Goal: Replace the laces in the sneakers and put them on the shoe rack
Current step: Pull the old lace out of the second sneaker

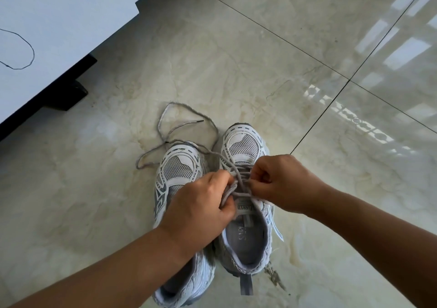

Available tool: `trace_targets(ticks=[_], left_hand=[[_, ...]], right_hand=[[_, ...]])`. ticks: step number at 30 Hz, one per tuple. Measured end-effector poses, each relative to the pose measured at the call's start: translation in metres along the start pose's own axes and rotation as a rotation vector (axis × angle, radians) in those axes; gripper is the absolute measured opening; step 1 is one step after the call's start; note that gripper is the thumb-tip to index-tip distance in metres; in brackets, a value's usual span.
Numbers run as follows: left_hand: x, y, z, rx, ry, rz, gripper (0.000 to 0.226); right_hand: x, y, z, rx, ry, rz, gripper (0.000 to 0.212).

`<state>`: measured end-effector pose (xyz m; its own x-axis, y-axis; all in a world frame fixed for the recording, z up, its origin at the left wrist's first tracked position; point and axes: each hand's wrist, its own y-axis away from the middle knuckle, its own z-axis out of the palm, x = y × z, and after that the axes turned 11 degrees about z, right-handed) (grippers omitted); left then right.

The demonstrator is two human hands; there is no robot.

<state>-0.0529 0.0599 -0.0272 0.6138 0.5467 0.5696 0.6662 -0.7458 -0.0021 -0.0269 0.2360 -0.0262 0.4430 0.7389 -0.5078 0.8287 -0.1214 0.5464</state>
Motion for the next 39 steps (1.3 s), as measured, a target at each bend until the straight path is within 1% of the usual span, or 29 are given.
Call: trace_targets(ticks=[2,3,5,6,7,8,9,12,15,16,17,18,20,21,22,23,24,25,26,27,28,29,30,32,33,34,36,38,39], left_hand=[[0.000,-0.001,0.001,0.000,-0.015,0.003,0.030],[0.001,-0.001,0.002,0.001,-0.017,0.005,0.032],[0.002,-0.002,0.003,0.000,-0.014,0.011,0.033],[0.002,-0.001,0.003,-0.002,-0.015,0.018,0.032],[0.001,-0.001,0.003,-0.005,-0.018,0.024,0.031],[0.001,0.000,0.002,-0.008,-0.023,0.028,0.030],[0.001,0.000,0.002,-0.009,-0.027,0.031,0.029],[0.000,0.000,0.002,-0.004,-0.037,0.042,0.028],[0.000,0.001,0.002,-0.006,-0.033,0.048,0.028],[0.000,0.001,0.002,-0.008,-0.024,0.044,0.028],[0.000,0.002,0.002,-0.007,-0.015,0.037,0.029],[-0.001,0.002,0.003,-0.002,-0.007,0.032,0.028],[0.000,0.002,0.003,0.007,-0.003,0.033,0.026],[0.000,0.002,0.004,0.009,-0.008,0.037,0.026],[0.001,0.002,0.004,0.009,-0.016,0.041,0.025],[0.002,0.001,0.004,0.009,-0.020,0.045,0.026],[0.002,0.001,0.004,0.008,-0.019,0.047,0.026],[0.002,0.001,0.004,0.007,-0.017,0.049,0.026],[0.001,0.002,0.004,0.007,-0.016,0.052,0.026],[0.001,0.002,0.003,0.008,-0.020,0.055,0.026],[0.001,0.002,0.003,0.010,-0.025,0.059,0.025],[0.001,0.002,0.004,0.011,-0.030,0.064,0.024],[0.001,0.001,0.004,0.011,-0.032,0.068,0.024],[0.001,0.001,0.005,0.012,-0.031,0.069,0.024],[0.001,0.002,0.005,0.014,-0.025,0.067,0.023],[0.001,0.002,0.005,0.019,-0.018,0.066,0.022],[-0.001,0.003,0.005,0.033,-0.017,0.062,0.020],[0.000,0.003,0.005,0.041,-0.028,0.060,0.021],[0.000,0.003,0.006,0.040,-0.036,0.060,0.022]], right_hand=[[0.011,-0.001,-0.003,0.072,0.067,-0.157,0.012],[0.014,-0.001,-0.005,0.123,0.153,-0.242,0.014],[0.020,0.001,-0.006,0.177,0.258,-0.307,0.022],[0.021,0.003,-0.003,0.188,0.244,-0.302,0.025],[0.020,0.005,0.001,0.201,0.195,-0.262,0.024],[0.019,0.006,0.005,0.225,0.113,-0.184,0.021],[0.017,0.008,0.006,0.205,0.033,-0.071,0.020],[0.013,0.011,0.009,0.059,-0.220,0.201,0.027],[0.015,0.013,0.012,-0.008,-0.490,0.283,0.023],[0.016,0.013,0.011,-0.023,-0.516,0.283,0.021],[0.018,0.014,0.009,-0.017,-0.462,0.248,0.019],[0.022,0.014,0.008,0.031,-0.327,0.183,0.019],[0.031,0.011,0.005,0.216,0.020,-0.022,0.017],[0.034,0.010,0.006,0.286,0.148,-0.097,0.015],[0.034,0.011,0.008,0.328,0.206,-0.098,0.013],[0.032,0.011,0.011,0.335,0.191,-0.027,0.014],[0.028,0.013,0.011,0.309,0.081,0.100,0.018],[0.025,0.014,0.010,0.223,-0.105,0.248,0.024],[0.022,0.015,0.009,0.087,-0.335,0.374,0.030],[0.019,0.017,0.008,-0.051,-0.569,0.452,0.033],[0.017,0.019,0.006,-0.151,-0.712,0.488,0.033],[0.016,0.020,0.007,-0.195,-0.760,0.481,0.030],[0.015,0.020,0.009,-0.201,-0.762,0.451,0.026],[0.015,0.019,0.013,-0.153,-0.713,0.410,0.022],[0.017,0.018,0.012,-0.095,-0.641,0.387,0.022],[0.020,0.017,0.010,-0.008,-0.518,0.357,0.023],[0.032,0.014,0.006,0.180,-0.182,0.285,0.026],[0.043,0.013,0.005,0.284,0.089,0.233,0.021],[0.047,0.014,0.007,0.322,0.160,0.200,0.017]])
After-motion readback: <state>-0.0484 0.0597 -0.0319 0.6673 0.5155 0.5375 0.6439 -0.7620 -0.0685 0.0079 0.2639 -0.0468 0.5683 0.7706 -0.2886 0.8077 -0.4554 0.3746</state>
